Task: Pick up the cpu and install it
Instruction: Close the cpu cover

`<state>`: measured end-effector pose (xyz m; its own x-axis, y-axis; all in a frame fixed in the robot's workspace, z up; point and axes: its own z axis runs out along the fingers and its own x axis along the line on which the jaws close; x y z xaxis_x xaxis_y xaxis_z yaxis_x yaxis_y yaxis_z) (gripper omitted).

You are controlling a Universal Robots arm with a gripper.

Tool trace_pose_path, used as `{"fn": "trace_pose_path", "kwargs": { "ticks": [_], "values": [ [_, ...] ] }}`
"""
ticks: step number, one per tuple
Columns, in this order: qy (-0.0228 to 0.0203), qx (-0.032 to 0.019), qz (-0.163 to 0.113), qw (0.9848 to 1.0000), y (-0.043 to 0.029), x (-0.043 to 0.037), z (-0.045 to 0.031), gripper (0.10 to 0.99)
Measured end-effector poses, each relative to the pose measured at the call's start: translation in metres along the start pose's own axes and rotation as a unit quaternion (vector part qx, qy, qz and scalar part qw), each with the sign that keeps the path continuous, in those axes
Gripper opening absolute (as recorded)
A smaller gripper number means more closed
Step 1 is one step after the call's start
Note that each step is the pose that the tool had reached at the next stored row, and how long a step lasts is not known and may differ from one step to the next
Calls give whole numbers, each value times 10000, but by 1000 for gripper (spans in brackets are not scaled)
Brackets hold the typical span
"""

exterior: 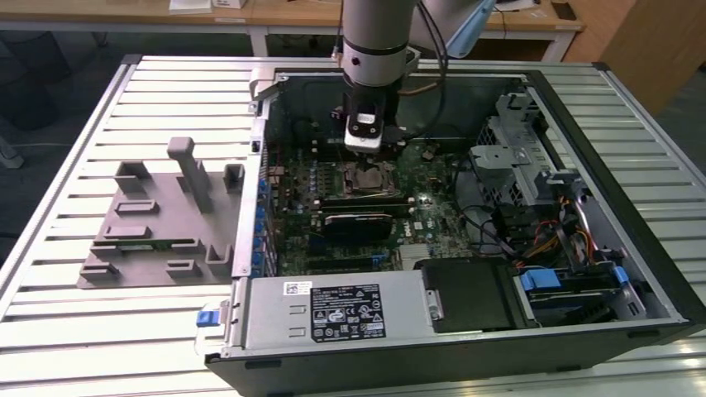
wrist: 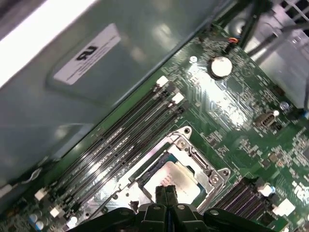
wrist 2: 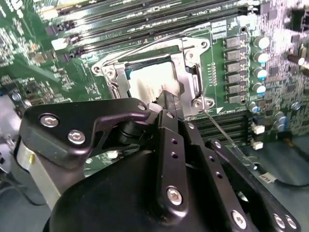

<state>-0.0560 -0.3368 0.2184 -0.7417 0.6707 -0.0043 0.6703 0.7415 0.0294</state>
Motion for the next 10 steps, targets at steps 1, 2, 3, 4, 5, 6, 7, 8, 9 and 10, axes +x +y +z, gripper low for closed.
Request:
{"fn": "trace_pose_path", "kwargs": {
  "ticks": [1,2,3,4,5,6,7,8,9,10],
  "values": [
    [2,0,-76,10000,0,0,0,106],
    [4,-1,-150,9999,0,0,0,106],
    [7,-1,-226,9997,0,0,0,106],
    [9,-1,-302,9995,0,0,0,106],
    [11,-1,-379,9993,0,0,0,106],
    [13,-2,-454,9990,0,0,0,106],
    [15,-2,-536,9986,0,0,0,106],
    [18,-2,-611,9981,0,0,0,106],
    [20,-2,-692,9976,0,0,0,106],
    [22,-3,-769,9970,0,0,0,106]
  ]
}}
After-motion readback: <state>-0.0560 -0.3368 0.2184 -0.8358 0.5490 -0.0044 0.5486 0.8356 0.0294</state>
